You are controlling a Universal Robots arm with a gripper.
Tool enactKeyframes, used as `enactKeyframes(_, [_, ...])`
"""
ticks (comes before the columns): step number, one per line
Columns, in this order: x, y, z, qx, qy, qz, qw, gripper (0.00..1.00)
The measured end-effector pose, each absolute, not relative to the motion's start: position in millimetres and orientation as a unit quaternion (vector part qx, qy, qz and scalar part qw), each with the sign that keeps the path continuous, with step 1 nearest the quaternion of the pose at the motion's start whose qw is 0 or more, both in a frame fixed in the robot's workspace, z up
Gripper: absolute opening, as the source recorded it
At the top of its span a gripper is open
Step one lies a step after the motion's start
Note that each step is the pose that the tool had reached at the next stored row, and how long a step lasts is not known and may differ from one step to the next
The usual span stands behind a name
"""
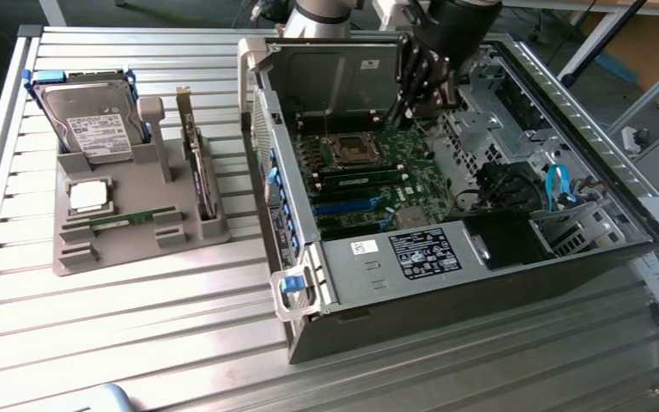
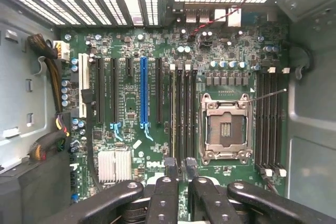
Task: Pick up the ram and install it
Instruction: 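Insert the ram into the slot, then press down the ram until it locks into place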
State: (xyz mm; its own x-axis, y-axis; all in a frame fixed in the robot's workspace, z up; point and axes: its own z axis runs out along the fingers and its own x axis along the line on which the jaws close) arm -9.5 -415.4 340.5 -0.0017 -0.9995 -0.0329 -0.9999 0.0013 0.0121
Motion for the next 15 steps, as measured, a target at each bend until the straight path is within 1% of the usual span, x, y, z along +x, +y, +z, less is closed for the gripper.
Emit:
enactKeyframes(6, [-9.5, -415.4, 350.8, -0.706, 0.708, 0.016, 0.007, 0.19])
enactKeyframes(15, [-9.5, -415.4, 350.8, -0.706, 0.708, 0.016, 0.007, 0.19])
